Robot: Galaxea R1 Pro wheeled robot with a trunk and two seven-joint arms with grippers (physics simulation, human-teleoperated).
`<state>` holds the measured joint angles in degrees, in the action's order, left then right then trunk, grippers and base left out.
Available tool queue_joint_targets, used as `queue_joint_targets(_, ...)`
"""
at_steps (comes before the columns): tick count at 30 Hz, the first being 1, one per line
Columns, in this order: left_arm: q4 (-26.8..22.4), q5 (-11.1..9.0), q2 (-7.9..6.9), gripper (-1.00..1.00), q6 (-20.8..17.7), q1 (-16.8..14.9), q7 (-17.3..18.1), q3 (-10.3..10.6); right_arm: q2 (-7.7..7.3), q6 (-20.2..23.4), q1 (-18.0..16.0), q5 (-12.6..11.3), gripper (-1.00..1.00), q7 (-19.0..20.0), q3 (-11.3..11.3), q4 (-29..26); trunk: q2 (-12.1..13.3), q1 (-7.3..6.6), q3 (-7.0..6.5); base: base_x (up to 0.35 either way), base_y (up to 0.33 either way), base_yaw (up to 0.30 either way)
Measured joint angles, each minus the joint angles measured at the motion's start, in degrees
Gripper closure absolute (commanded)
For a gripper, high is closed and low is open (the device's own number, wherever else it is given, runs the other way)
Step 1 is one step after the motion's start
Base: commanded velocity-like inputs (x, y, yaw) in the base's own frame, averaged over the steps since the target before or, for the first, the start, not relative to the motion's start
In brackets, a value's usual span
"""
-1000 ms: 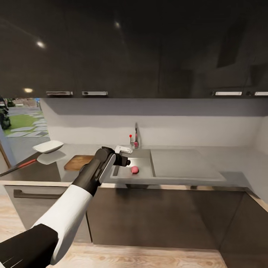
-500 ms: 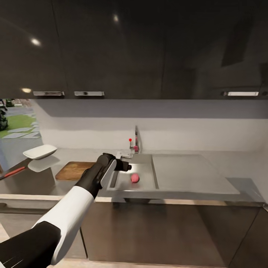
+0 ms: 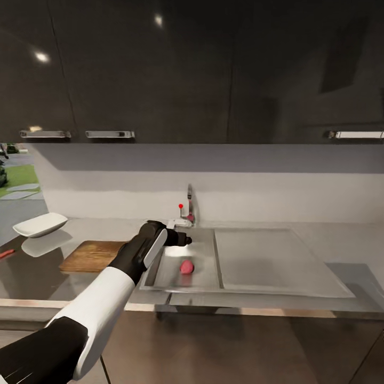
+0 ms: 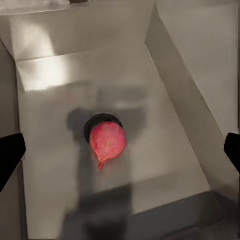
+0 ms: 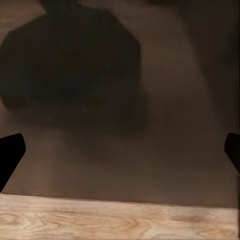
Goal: In the kitchen, take the Vidalia onion out of the sink, dice it on the chopping board with the paring knife, put the diced onion into the bowl on the countertop, then place both the paring knife and the chopping board into the sink.
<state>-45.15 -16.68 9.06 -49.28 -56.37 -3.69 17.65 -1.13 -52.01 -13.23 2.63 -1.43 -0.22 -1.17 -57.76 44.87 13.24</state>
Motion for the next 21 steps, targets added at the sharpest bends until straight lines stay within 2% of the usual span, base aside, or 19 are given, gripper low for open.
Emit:
queue_joint_targets(5, 0.01, 0.01, 0.01, -1.00, 0.00, -0.02, -0.04, 0.00, 0.00, 0.02, 0.00, 0.00, -1.00, -0.02, 0.00, -0.01, 0.01, 0.01, 0.00, 0.074, -0.155, 0.000)
queue_joint_targets(16, 0.66, 0.07, -0.02, -1.00, 0.34, 0.27, -0.15, 0.07, 0.00, 0.05, 0.00, 0.00, -1.00, 0.00, 0.00, -0.01, 0.01, 0.02, 0.02, 0.006, -0.015, 0.000)
queue_joint_targets(21, 3.87, 0.09, -0.06, -1.00, 5.16, 0.34, -0.30, 0.05, 0.01, 1.12, 0.00, 0.00, -1.00, 0.00, 0.00, -0.01, 0.01, 0.02, 0.22, 0.000, 0.000, 0.000)
